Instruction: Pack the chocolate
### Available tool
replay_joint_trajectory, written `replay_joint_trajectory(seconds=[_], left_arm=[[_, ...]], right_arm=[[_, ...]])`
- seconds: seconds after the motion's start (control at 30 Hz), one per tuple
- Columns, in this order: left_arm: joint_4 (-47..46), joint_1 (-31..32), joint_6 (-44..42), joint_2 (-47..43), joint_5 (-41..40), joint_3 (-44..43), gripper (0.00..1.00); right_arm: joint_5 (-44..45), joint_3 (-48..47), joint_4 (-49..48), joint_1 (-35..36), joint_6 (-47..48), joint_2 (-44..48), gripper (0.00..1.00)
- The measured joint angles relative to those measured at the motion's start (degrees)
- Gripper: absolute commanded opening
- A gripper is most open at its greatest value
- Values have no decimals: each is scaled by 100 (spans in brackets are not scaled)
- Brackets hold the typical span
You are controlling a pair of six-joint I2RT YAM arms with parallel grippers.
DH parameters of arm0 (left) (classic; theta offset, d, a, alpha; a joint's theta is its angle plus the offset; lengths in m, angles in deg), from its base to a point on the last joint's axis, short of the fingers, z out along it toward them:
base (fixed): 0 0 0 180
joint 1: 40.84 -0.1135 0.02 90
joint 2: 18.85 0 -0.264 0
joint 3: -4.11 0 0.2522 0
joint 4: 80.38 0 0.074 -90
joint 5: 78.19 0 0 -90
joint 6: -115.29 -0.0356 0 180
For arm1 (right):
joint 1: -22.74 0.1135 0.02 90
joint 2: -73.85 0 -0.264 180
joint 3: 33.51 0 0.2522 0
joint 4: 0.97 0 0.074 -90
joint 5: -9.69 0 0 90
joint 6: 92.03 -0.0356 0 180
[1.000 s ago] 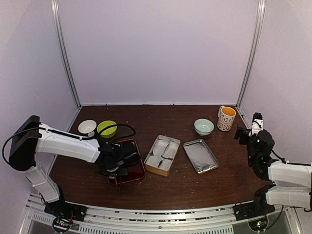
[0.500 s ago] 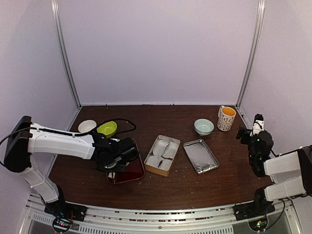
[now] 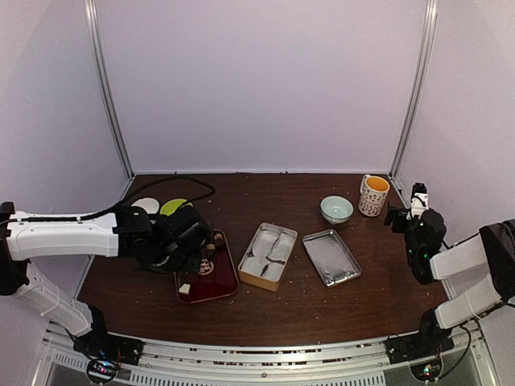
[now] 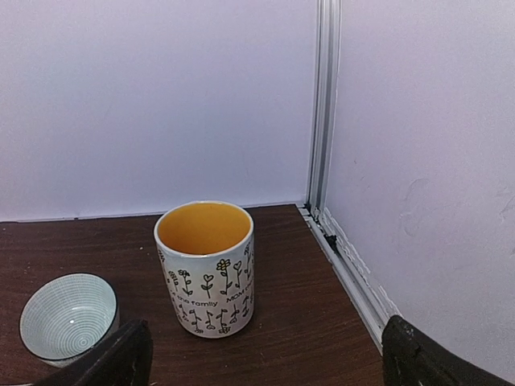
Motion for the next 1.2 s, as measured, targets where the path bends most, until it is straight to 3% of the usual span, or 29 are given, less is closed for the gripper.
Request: replay_joint_trajectory(seconds=[0.23,0.43,0.83,1.2], left_arm=[[-120,0,-393,-664,181,31,46],[-798,0,-1161,-1517,616,199,49],[-1751,0,-1410,-1628,1440,761,48],[-1941,0,-1145,-1602,1491,848,47]], right_arm=[[0,-2,61,-11,-2,0,100],[0,-4,66,-11,-2,0,100],[0,-4,68,-11,-2,0,100],[0,-4,70,-11,-2,0,100]])
